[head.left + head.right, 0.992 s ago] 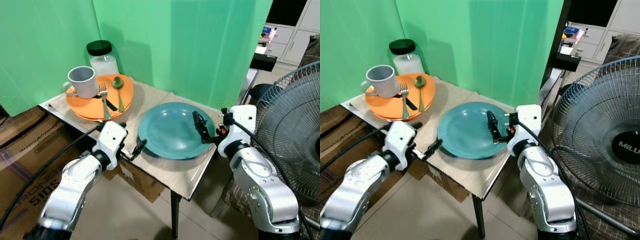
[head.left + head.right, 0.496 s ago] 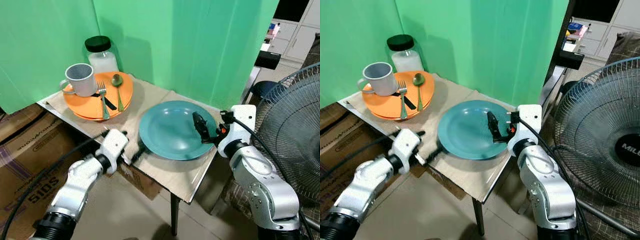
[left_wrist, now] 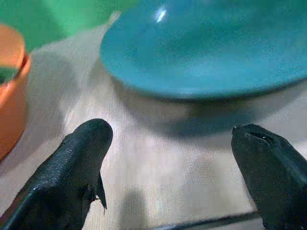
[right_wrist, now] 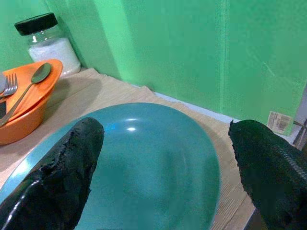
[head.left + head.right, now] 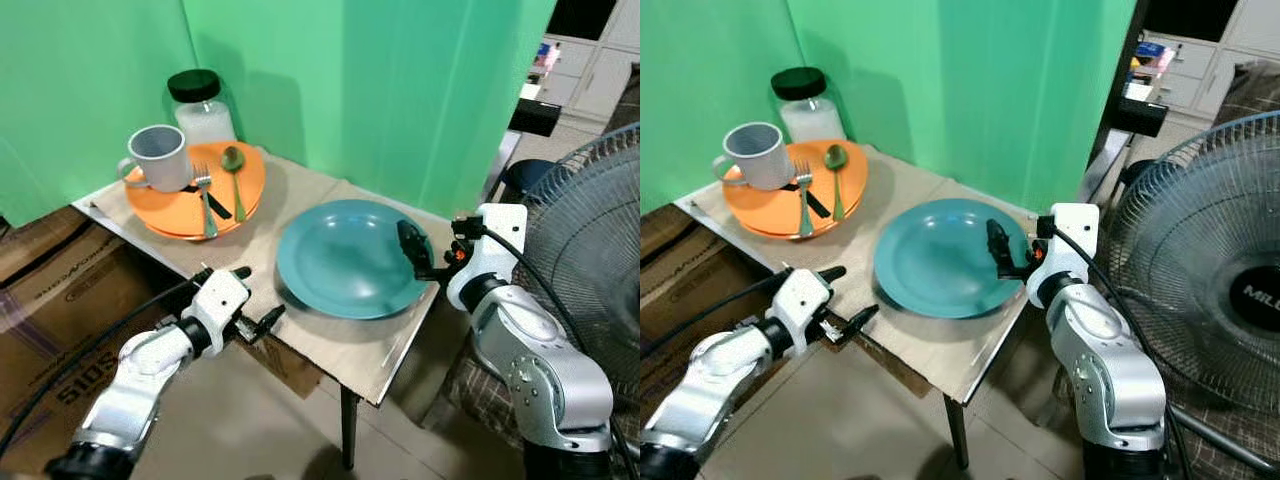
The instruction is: Setting the table
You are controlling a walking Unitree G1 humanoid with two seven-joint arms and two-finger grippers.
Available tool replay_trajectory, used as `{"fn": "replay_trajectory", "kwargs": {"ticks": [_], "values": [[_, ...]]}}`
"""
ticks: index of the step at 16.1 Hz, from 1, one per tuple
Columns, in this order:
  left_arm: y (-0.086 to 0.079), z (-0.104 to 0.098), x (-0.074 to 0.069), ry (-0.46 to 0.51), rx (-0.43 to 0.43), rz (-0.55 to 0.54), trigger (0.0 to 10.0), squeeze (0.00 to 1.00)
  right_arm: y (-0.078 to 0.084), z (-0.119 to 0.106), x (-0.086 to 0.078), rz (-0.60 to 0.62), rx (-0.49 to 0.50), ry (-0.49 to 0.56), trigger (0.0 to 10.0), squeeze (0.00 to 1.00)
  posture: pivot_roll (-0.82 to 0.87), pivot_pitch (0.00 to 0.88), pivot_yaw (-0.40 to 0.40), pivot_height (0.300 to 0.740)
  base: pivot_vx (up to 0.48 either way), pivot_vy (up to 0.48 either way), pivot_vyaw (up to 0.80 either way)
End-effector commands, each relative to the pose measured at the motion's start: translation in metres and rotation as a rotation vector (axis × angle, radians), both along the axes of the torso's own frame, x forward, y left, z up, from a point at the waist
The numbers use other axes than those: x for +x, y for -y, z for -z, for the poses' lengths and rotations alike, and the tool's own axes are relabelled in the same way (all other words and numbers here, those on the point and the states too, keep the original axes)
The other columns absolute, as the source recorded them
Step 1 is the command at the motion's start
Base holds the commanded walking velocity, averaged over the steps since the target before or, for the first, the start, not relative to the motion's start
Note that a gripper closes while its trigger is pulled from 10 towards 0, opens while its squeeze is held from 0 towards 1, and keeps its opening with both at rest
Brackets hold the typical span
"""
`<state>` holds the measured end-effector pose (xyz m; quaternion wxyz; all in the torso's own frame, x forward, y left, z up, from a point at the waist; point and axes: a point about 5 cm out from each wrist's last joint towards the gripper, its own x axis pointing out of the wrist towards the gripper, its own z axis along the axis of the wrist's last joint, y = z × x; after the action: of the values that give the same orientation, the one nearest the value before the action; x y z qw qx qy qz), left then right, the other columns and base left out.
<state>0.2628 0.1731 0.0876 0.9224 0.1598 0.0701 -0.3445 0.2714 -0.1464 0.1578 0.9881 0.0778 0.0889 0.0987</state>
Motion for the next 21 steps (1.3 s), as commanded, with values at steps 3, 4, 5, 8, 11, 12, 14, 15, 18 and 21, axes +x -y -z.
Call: {"fn": "replay_trajectory", "kwargs": {"ticks": [3, 4, 5, 8, 11, 12, 14, 15, 18, 21], "values": [[0.019, -0.028, 0.026, 0.078, -0.131, 0.057, 10.0, 0.29, 0.003, -0.005, 0.005, 0.006, 0.007, 0.01, 10.0, 0.0, 0.01, 0.0, 0.057, 0.74, 0.0, 0.0, 0.0], [0.023, -0.026, 0.03, 0.076, -0.13, 0.07, 10.0, 0.29, 0.004, -0.006, 0.005, 0.008, 0.003, 0.014, 10.0, 0.0, 0.0, 0.0, 0.059, 0.74, 0.0, 0.0, 0.0], [0.03, -0.021, 0.038, 0.058, -0.127, 0.082, 10.0, 0.29, 0.006, -0.008, 0.004, 0.011, -0.006, 0.02, 10.0, 0.0, -0.02, 0.0, 0.065, 0.74, 0.0, 0.0, 0.0], [0.033, -0.003, 0.049, -0.007, -0.068, 0.059, 10.0, 0.29, 0.013, -0.009, -0.001, 0.028, -0.042, 0.022, 10.0, 0.0, -0.05, 0.0, 0.076, 0.74, 0.0, 0.0, 0.0], [0.015, 0.029, 0.048, -0.096, 0.023, -0.026, 10.0, 0.29, 0.018, -0.007, -0.004, 0.056, -0.07, 0.001, 10.0, 0.0, -0.08, 0.0, 0.088, 0.74, 0.0, 0.0, 0.0], [0.013, 0.032, 0.046, -0.099, 0.025, -0.031, 10.0, 0.29, 0.018, -0.006, -0.004, 0.055, -0.062, -0.018, 10.0, 0.0, -0.08, 0.0, 0.087, 0.74, 0.0, 0.0, 0.0], [0.012, 0.034, 0.044, -0.096, 0.017, -0.034, 10.0, 0.29, 0.014, 0.001, -0.005, 0.022, -0.002, -0.107, 10.0, 0.0, -0.07, 0.0, 0.079, 0.74, 0.0, 0.0, 0.0], [0.013, 0.036, 0.042, -0.095, 0.014, -0.033, 10.0, 0.29, 0.01, 0.008, -0.007, -0.005, 0.042, -0.189, 10.0, 0.0, -0.07, 0.0, 0.075, 0.74, 0.0, 0.0, 0.0], [0.017, 0.045, 0.037, -0.106, 0.003, -0.042, 10.0, 0.29, -0.005, 0.019, -0.013, -0.109, 0.197, -0.308, 10.0, 0.0, -0.06, 0.0, 0.063, 0.74, 0.0, 0.0, 0.0], [0.017, 0.046, 0.036, -0.106, 0.003, -0.041, 10.0, 0.29, -0.007, 0.018, -0.014, -0.125, 0.219, -0.309, 10.0, 0.0, -0.06, 0.0, 0.063, 0.74, 0.0, 0.0, 0.0]]}}
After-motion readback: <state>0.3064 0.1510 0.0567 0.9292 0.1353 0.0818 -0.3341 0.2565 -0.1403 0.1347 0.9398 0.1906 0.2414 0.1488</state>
